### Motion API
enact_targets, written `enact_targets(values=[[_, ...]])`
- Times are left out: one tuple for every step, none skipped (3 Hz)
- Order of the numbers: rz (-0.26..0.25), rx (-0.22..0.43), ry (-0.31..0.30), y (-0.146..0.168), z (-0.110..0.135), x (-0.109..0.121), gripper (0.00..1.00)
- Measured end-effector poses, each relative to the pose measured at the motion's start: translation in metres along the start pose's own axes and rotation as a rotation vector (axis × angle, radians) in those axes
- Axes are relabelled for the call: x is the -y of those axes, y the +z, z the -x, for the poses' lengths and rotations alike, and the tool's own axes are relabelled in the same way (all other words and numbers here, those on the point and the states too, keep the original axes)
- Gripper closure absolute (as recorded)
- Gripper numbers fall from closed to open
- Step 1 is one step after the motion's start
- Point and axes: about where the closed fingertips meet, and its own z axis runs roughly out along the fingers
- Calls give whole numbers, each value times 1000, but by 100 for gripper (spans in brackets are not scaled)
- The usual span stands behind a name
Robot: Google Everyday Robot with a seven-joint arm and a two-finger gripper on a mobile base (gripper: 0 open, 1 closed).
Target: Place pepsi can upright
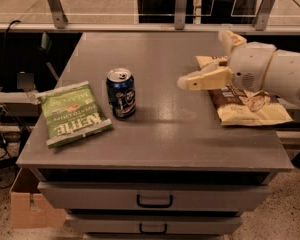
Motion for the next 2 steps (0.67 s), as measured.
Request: enact_targets(values=[[-88, -17, -40, -46, 22, 55, 0], [-115, -3, -47, -57, 32, 67, 0]])
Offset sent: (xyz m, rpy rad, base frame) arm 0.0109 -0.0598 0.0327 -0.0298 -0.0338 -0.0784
